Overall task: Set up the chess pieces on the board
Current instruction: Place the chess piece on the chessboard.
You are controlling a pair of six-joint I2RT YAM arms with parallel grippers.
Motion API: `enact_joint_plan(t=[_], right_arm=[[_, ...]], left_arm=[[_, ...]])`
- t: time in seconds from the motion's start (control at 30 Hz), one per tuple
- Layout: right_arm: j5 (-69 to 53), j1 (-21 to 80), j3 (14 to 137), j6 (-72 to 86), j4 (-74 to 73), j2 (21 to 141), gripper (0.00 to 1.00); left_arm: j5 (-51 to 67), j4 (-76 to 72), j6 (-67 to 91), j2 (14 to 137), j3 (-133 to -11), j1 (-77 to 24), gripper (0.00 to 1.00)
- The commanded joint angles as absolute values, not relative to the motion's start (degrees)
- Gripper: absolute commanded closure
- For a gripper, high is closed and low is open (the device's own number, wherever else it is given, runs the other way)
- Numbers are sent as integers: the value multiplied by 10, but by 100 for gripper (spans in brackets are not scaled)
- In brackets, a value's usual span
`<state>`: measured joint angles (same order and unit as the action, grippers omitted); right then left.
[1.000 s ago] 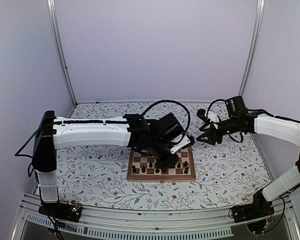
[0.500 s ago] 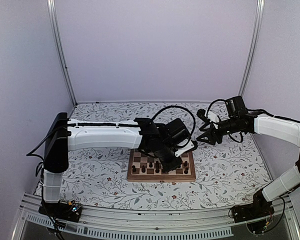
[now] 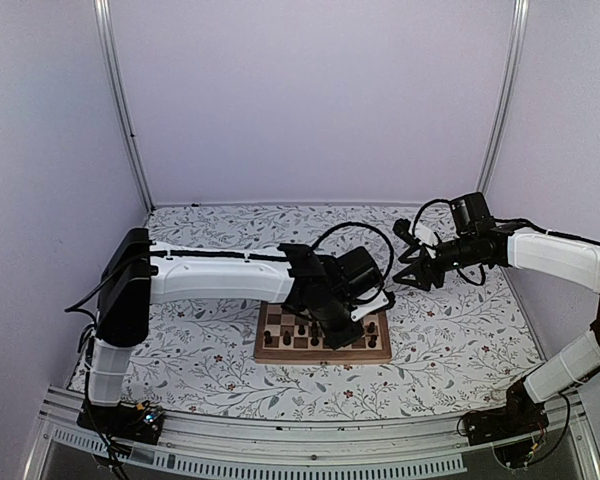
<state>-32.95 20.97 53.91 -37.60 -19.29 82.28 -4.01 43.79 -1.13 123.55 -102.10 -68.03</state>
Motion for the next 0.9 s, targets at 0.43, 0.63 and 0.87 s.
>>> enact_joint_plan(t=[0.43, 0.63, 0.87], right_arm=[[-325, 210, 535, -383, -198, 831, 40], [-326, 209, 535, -383, -198, 832, 40], [-328, 210, 536, -383, -199, 832, 40]], left_arm=[[-59, 449, -24, 1266, -1038, -688, 79], [-61, 451, -19, 1263, -1042, -688, 73], [-41, 459, -13, 1224, -1061, -688, 68]])
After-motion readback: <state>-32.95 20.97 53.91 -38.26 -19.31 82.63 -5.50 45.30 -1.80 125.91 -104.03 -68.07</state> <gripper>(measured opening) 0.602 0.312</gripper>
